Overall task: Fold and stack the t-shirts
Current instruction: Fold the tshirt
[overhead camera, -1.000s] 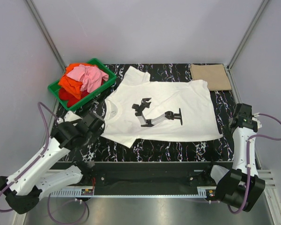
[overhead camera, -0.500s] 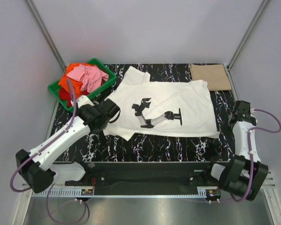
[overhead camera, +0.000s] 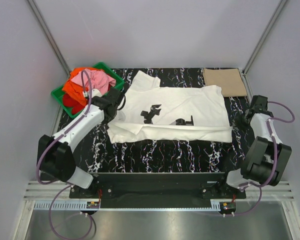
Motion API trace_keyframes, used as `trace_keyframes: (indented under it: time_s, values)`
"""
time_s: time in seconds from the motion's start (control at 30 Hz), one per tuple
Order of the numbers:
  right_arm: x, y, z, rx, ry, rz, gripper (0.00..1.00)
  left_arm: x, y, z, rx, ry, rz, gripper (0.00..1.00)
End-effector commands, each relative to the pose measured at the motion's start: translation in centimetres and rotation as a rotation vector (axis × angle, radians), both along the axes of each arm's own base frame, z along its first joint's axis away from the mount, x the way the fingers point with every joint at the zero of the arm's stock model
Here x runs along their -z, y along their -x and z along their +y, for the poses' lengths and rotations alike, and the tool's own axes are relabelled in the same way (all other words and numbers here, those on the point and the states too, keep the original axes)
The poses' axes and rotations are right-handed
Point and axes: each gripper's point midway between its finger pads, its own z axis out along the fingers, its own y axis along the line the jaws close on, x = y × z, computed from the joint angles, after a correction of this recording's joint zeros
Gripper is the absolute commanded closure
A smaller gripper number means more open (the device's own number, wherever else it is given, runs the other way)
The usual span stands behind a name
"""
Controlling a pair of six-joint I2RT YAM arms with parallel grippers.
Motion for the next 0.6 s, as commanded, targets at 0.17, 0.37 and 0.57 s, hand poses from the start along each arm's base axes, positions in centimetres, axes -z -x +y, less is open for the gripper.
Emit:
trace_keyframes:
  time_s: [0.17,0.37,0.57]
  values:
    - [0.2,-4.5,0.1,-0.125,-0.007,-0.091,1.00,0.6,-4.0,-1.2,0.069,0.009,0.010,1.00]
    - [1.5,-5.3,-0.4,-0.115,-0.009,-0.049,1.00,1.2,-5.1,-1.2,0.068,-0.012,0.028,1.00]
    - [1.6,-6.2,-1.2,-0.096,0.015,-0.040,1.00,1.4,-6.3,-0.9,0.066,-0.042,0.037,1.00]
